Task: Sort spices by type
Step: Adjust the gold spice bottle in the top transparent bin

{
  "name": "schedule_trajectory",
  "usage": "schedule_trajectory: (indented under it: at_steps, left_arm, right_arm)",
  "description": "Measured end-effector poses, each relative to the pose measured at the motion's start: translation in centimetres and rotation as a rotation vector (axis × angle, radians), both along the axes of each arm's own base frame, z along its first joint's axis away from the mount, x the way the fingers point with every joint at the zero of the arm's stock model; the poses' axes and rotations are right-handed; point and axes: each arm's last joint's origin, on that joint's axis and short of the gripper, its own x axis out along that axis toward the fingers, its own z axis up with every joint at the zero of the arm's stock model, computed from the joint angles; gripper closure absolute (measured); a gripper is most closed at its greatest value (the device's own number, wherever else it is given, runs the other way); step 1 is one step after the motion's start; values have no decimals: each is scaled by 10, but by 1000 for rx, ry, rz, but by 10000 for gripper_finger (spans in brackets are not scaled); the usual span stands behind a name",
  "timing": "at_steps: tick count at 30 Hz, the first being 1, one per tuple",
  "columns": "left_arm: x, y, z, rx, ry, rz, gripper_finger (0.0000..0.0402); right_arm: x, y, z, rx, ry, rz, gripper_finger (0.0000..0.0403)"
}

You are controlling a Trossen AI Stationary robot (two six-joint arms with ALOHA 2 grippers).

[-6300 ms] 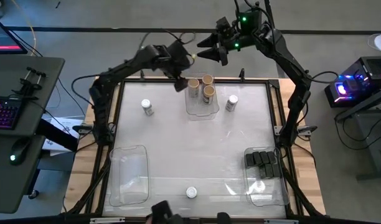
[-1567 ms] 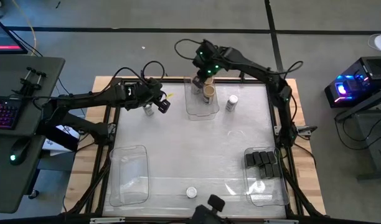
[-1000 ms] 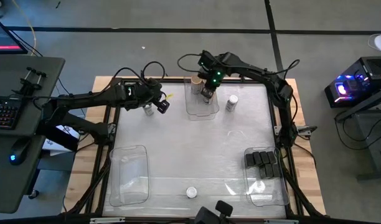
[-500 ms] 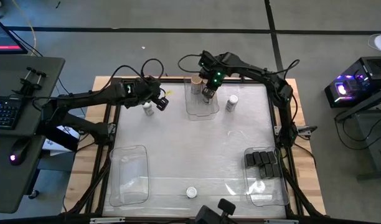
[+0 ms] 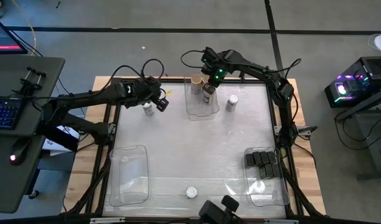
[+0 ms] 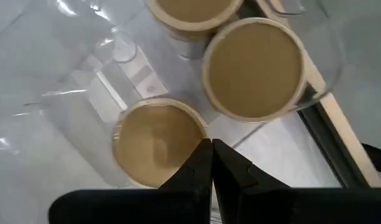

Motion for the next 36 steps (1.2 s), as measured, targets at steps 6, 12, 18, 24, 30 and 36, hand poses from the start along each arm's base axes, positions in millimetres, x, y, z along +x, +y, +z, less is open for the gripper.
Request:
schedule_trajectory:
  at_steps: [6,12,18,24,30,36]
  left_arm:
    - [0,0,0,-11,-4,-9,401]
    - [0,0,0,-13,-5,-10,401]
    - [0,0,0,-13,-5,-10,401]
    - [0,0,0,-14,-5,-9,401]
    - [0,0,0,-6,-3,-4,401]
    - [0,0,0,-6,-3,-3,401]
  right_arm:
    - [1,10,4,122,-60,110,403]
    - [5,18,1,85,-21,210,403]
    - [8,18,2,119,-76,250,403]
    - [13,33,2,174,-99,374,403]
    - [21,42,-7,66,32,429,403]
    - [23,42,-7,20,49,420,403]
